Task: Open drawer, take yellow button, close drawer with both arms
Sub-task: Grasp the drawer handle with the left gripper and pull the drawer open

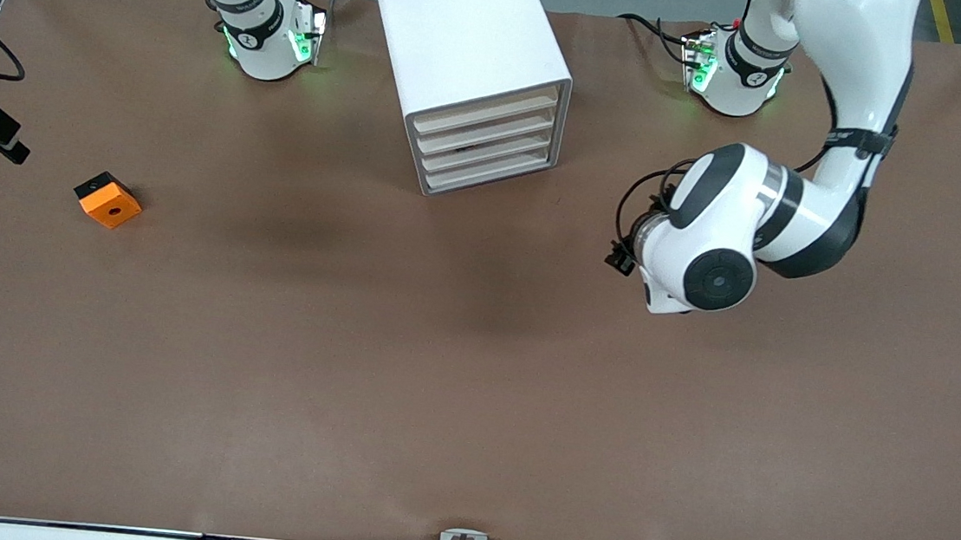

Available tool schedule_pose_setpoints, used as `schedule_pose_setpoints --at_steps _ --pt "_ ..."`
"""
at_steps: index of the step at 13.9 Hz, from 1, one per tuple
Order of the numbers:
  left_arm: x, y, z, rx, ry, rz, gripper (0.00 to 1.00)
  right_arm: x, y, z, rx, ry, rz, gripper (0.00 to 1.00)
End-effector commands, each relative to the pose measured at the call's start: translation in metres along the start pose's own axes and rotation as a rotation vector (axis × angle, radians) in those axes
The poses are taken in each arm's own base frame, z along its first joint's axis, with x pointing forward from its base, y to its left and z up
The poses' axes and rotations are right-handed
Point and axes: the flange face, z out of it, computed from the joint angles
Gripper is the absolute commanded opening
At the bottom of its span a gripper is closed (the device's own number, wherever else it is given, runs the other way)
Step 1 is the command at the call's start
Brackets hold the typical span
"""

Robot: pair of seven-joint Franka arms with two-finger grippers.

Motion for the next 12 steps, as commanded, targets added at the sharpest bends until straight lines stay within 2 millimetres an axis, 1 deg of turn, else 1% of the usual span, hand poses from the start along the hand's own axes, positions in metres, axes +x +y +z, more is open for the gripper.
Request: schedule_pose_setpoints --at_steps 1,4,5,7,9,10,11,12 --pt "-0.015 0.004 0.005 0.056 -0.146 -0.090 1.00 0.001 -0.003 -0.007 -0.007 0.007 -0.014 1.00" --pt "-0.023 0.026 0.031 0.142 -0.318 -0.274 1.00 0.002 -0.005 -0.006 -0.005 0.008 -0.016 1.00" --pt "-0.024 0.035 0.044 0.186 -0.373 -0.332 1.00 0.002 -0.006 -0.006 -0.003 0.010 -0.018 1.00" --pt "-0.041 0.055 0.078 0.291 -0.444 -0.438 1.00 0.001 -0.007 -0.006 -0.004 0.008 -0.020 1.00" --pt "-0.057 0.064 0.105 0.372 -0.431 -0.556 1.00 0.001 -0.008 -0.006 -0.003 0.008 -0.021 1.00" --pt "-0.064 0.067 0.114 0.404 -0.425 -0.609 1.00 0.001 -0.008 -0.006 -0.004 0.007 -0.021 1.00" --pt "-0.067 0.069 0.119 0.423 -0.426 -0.640 1.00 0.001 -0.012 -0.006 -0.002 0.006 -0.029 1.00" --pt "-0.074 0.070 0.121 0.440 -0.440 -0.655 0.95 0.000 -0.018 -0.006 -0.002 0.006 -0.041 1.00"
